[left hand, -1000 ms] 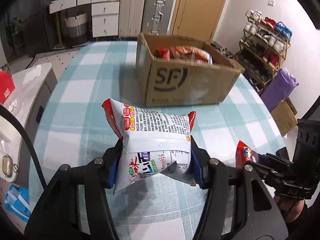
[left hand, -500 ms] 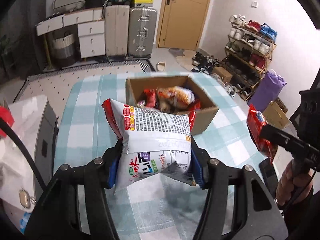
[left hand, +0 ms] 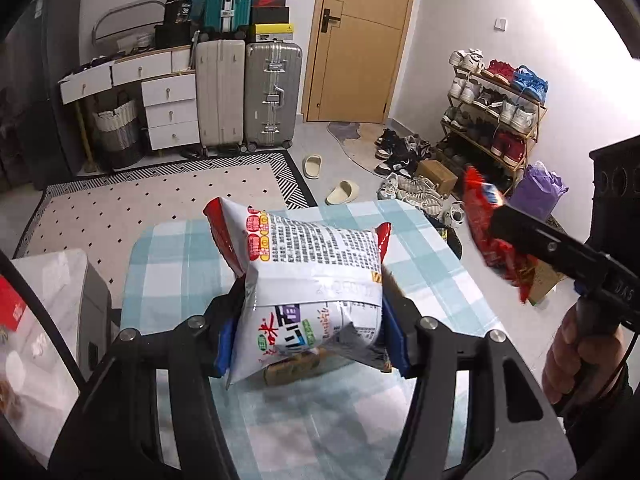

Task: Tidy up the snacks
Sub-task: 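Carry the red biscuit pack and white snack packet over the SF box, then open both grippers to drop the packets into the box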

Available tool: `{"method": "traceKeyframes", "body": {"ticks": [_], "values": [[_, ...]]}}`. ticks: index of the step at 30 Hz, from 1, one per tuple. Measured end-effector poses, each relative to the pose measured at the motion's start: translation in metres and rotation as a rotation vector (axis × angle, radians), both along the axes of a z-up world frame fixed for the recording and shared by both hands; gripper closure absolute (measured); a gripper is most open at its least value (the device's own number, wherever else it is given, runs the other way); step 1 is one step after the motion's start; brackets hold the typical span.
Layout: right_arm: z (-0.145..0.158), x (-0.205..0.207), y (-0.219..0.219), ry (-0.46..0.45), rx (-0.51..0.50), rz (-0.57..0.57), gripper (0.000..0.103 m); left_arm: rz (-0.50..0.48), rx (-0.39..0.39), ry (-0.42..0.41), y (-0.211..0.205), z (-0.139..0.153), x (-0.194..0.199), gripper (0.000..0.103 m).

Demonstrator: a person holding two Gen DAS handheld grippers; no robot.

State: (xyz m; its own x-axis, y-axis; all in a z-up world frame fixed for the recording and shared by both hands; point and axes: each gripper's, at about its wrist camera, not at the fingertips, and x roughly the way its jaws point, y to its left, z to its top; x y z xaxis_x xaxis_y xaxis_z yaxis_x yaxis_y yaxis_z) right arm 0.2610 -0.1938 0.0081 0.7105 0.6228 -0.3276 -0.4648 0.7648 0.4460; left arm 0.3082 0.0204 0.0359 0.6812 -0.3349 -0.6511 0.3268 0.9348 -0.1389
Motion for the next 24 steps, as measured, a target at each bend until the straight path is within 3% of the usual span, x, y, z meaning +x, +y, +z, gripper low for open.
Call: {"method": "traceKeyframes", "body": {"ticks": [5,11,24], "values": [[0.013,0.039,0.003,0.024,-0.032,-0.023,0.057,0.001,-0.011,0.039,-0.013,0.009,0.041,0.048],[0.010,0.081,0.007,0.075,-0.057,-0.050,0.057,0.016,0.035,0.081,-0.028,-0.015,0.079,0.048],[-0.068,0.138,0.016,0.221,-0.116,-0.038,0.057,0.010,0.060,0.170,-0.051,-0.102,0.125,0.047]]}}
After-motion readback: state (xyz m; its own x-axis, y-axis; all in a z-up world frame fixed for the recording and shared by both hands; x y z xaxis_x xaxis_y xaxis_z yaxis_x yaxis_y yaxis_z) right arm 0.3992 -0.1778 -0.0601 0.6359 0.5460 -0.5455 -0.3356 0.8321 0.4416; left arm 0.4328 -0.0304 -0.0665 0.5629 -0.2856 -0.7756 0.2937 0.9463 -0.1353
